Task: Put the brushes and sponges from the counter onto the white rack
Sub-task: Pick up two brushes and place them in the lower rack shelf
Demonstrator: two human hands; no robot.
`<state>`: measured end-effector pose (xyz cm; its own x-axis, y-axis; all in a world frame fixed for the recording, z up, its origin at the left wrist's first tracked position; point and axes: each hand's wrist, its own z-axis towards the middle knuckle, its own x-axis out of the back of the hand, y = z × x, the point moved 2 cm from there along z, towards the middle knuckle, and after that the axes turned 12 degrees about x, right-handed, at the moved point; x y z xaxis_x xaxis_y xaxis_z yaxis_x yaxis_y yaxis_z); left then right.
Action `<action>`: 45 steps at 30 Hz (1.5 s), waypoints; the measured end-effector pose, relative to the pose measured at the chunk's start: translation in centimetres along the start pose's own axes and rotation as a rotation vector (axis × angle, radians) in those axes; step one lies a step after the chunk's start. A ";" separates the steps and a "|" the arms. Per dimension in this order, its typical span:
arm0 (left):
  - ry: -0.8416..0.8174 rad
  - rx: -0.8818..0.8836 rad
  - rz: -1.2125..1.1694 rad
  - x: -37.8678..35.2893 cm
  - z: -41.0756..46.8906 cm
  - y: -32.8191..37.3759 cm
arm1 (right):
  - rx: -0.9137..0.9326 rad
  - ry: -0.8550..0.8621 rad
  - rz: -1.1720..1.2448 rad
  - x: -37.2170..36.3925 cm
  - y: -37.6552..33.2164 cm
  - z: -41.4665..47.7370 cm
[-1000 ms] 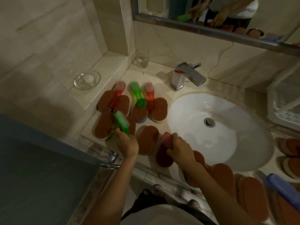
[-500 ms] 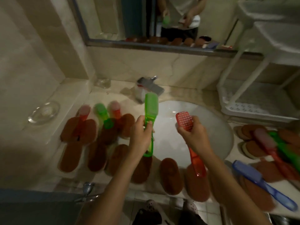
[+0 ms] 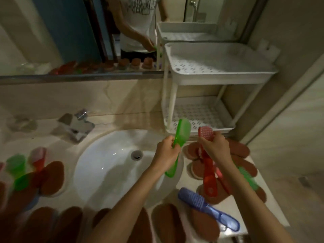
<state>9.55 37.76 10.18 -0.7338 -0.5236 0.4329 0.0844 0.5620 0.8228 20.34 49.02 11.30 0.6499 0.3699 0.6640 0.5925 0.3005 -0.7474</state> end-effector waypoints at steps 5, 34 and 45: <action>0.020 0.033 0.019 -4.6 5.2 4.5 | -0.036 -0.085 0.017 1.4 2.2 7.6; 0.341 0.234 0.588 -6.8 20.9 3.6 | 0.185 -0.358 -0.051 -8.8 5.8 23.0; 0.295 0.260 0.672 -6.5 20.9 4.0 | 0.374 -0.470 -0.189 -11.7 4.4 20.8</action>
<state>0.57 56.81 2.92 -0.3685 -0.1451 0.9182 0.2600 0.9322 0.2517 5.40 64.32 -0.23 0.2212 0.6016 0.7676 0.4149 0.6542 -0.6323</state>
